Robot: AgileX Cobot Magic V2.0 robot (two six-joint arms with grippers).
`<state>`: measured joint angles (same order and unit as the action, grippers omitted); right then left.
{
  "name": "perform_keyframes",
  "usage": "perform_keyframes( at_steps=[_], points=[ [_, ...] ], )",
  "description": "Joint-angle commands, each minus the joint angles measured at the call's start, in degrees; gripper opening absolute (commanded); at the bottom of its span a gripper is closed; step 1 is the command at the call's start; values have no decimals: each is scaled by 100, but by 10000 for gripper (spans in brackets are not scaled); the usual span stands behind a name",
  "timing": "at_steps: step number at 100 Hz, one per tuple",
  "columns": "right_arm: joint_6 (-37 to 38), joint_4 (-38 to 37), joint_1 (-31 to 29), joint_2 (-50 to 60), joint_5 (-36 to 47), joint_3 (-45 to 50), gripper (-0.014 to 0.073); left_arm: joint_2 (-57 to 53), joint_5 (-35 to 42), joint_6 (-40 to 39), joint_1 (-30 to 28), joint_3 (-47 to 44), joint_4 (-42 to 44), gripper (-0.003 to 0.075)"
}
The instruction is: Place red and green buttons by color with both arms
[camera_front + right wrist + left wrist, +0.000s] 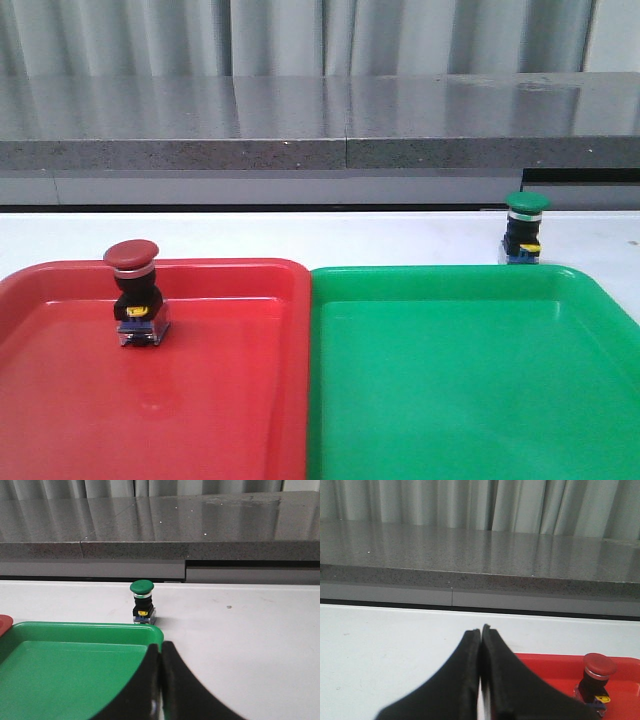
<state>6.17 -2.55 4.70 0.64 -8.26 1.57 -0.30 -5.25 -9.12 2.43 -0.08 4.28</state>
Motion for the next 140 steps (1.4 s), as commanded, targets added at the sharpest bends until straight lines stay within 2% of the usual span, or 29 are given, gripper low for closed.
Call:
perform_keyframes(
  at_steps=[1, 63, 87, 103, 140],
  points=[
    [-66, -12, -37, 117, 460, -84, -111, -173, 480, -61, -6, -238, -2, -19],
    [-66, -17, -37, 117, 460, -84, -111, -173, 480, -61, -6, -238, -2, -19],
    [-60, -12, -37, 117, 867, -98, -111, -173, 480, -61, -6, -238, -2, -19],
    [69, 465, -37, -8, 826, -470, -111, -173, 480, -61, -6, -238, -2, -19],
    [59, 469, -37, -1896, -1214, -2797, -111, -173, 480, -61, -6, -238, -2, -19]
  ],
)
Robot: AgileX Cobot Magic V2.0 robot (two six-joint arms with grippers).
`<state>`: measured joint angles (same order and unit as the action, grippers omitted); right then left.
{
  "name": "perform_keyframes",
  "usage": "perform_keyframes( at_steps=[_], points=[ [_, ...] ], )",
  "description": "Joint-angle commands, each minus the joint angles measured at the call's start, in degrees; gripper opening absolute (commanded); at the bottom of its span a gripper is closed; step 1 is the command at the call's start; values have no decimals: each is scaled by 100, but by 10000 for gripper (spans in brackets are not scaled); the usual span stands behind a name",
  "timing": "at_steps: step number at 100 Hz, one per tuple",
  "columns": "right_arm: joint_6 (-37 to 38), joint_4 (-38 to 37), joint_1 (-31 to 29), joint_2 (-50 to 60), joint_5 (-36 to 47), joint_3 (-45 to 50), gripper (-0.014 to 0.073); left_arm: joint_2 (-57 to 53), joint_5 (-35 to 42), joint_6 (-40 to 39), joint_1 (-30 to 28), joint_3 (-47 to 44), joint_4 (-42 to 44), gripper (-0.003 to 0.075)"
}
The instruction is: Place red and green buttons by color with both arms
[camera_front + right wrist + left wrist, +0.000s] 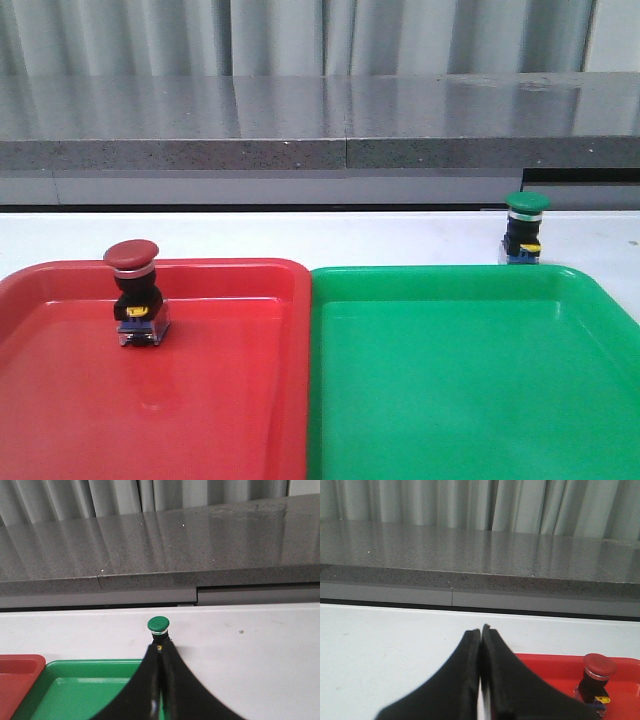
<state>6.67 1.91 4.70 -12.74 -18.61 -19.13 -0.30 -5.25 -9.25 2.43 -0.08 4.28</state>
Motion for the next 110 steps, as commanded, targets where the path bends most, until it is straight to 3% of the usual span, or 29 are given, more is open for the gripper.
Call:
perform_keyframes(
  at_steps=[1, 20, 57, 69, 82, 89, 95, 110],
  points=[
    [9, 23, -37, -648, -229, -821, -111, -173, 480, -47, -6, -238, -2, -19],
    [-14, 21, -37, -1806, -1502, -1864, -111, -173, 480, -47, -6, -238, -2, -19],
    [-14, 21, -37, -2852, -1597, -2047, -90, -173, 480, -47, -6, -238, -2, -19],
    [-14, 21, -37, -2884, -1685, -2047, 76, -173, 480, -47, -6, -238, -2, -19],
    [-14, 21, -37, -2878, -1692, -2047, 411, -173, 480, -47, -6, -238, -2, -19],
    [-14, 29, -37, -2878, -1590, -2047, 530, -173, 480, -47, -6, -238, -2, -19],
    [-14, 30, -37, -2878, -1566, -2047, 574, -173, 480, -47, -6, -238, -2, -19],
    [-19, 30, -37, -3084, -1544, -2143, 570, -173, 480, -47, -6, -238, -2, -19]
  ],
)
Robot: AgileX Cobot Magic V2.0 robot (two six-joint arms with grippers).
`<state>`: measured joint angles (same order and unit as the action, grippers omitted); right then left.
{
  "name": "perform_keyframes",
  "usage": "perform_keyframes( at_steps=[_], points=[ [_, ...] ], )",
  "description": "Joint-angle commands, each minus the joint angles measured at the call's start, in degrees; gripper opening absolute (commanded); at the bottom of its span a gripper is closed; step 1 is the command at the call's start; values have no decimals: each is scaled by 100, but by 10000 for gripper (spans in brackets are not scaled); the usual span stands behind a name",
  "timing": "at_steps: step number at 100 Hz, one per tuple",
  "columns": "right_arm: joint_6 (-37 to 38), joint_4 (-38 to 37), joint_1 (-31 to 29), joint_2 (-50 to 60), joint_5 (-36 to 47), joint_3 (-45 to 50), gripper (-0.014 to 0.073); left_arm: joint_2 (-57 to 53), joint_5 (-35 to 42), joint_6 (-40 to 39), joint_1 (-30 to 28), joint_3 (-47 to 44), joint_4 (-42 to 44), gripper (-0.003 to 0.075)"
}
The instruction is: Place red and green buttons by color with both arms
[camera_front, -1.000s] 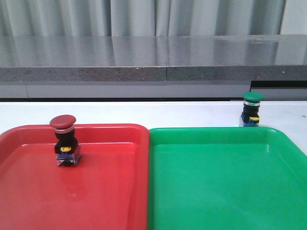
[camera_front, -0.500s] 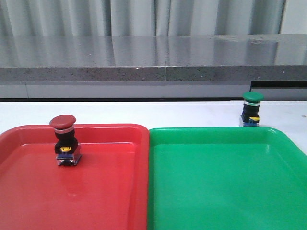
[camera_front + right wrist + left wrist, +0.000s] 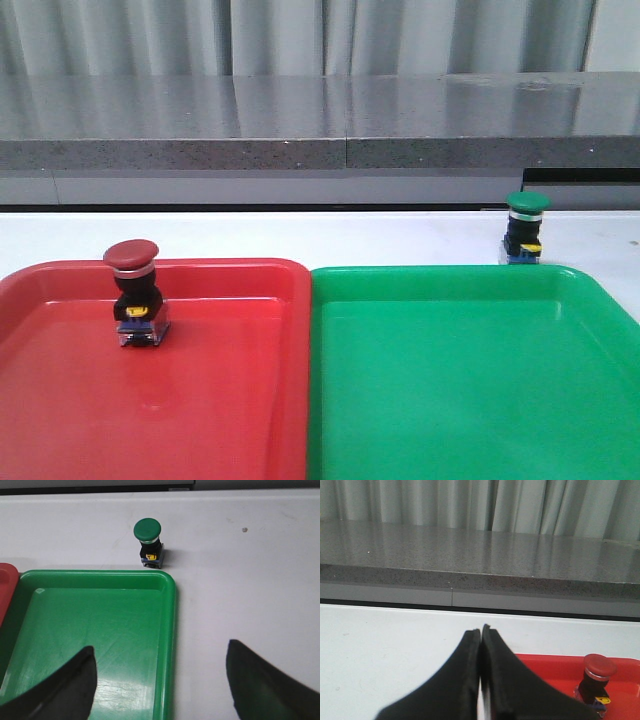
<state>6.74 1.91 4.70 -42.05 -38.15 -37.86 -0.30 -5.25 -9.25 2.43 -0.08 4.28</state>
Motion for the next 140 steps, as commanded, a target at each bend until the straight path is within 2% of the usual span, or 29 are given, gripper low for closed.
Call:
perform_keyframes(
  at_steps=[1, 53, 86, 140],
  points=[
    [-26, 30, -37, -177, 415, -281, 570, -173, 480, -47, -6, -238, -2, -19],
    [-68, 35, 4, -3083, 621, -2192, 570, -173, 480, -47, -6, -238, -2, -19],
    [-74, 29, 281, -4686, 641, -3343, 570, -173, 480, -47, -6, -238, -2, -19],
    [-74, -8, 281, -6226, 821, -3980, 570, -173, 480, -47, -6, -238, -2, -19]
  ],
)
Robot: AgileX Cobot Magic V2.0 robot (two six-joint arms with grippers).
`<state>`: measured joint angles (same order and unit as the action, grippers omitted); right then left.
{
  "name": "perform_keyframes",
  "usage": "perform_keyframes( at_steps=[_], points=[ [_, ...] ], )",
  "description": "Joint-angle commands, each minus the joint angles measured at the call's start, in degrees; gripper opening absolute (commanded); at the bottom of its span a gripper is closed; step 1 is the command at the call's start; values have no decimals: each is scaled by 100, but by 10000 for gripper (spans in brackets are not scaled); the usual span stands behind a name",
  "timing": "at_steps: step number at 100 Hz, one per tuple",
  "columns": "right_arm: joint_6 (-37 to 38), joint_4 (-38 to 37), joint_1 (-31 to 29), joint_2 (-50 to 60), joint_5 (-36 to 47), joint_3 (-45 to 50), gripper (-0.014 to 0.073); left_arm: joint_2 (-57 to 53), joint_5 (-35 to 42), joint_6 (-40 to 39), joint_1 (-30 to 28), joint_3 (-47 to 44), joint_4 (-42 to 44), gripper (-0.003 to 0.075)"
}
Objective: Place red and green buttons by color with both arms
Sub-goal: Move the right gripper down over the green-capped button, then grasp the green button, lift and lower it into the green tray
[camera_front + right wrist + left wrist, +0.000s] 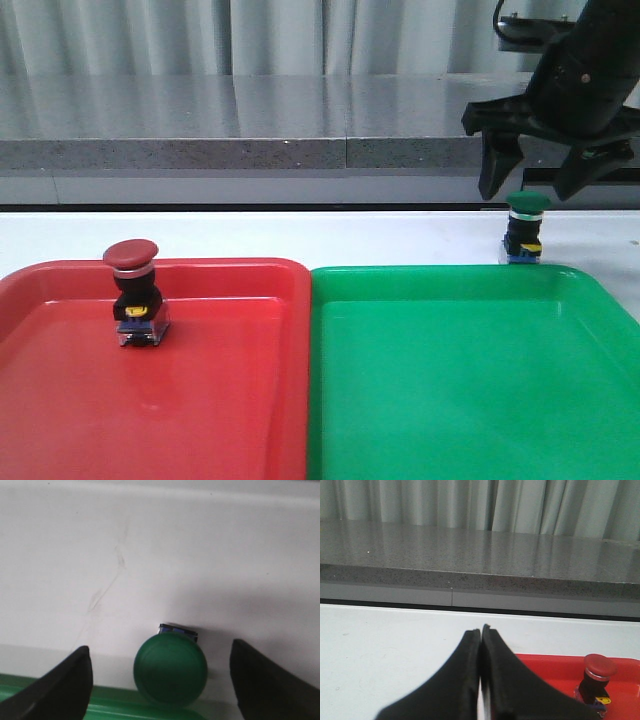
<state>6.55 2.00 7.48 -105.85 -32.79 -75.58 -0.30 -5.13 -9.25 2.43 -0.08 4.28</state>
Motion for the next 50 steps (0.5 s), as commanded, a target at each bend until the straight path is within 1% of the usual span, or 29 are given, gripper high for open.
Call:
perform_keyframes(
  at_steps=[1, 9, 14, 19, 24, 29, 36, 41, 50],
  points=[
    [-55, -17, 3, 147, 285, -208, 570, -173, 468, -47, -6, -238, -2, -19],
    [-55, -17, 3, 98, 285, -208, 570, -173, 468, -47, -6, -238, -2, -19],
    [-55, -17, 3, 90, 292, -208, 554, -173, 468, -47, -6, -238, -2, -19],
    [-55, -17, 3, 90, 326, -208, 505, -173, 468, -47, -6, -238, -2, -19],
    [-55, -17, -2, 90, 366, -208, 430, -173, 468, -47, -6, -238, -2, -19],
    [-55, -17, -7, 90, 385, -208, 335, -173, 468, -47, -6, -238, -2, -19],
    [-55, -17, -7, 90, 390, -208, 245, -173, 468, -47, -6, -238, -2, -19],
    [-55, -17, -7, 90, 384, -208, 217, -173, 468, -47, -6, -238, -2, -19],
    [-55, -17, -7, 120, 361, -208, 215, -173, 468, -47, -6, -238, -2, -19]
  ],
)
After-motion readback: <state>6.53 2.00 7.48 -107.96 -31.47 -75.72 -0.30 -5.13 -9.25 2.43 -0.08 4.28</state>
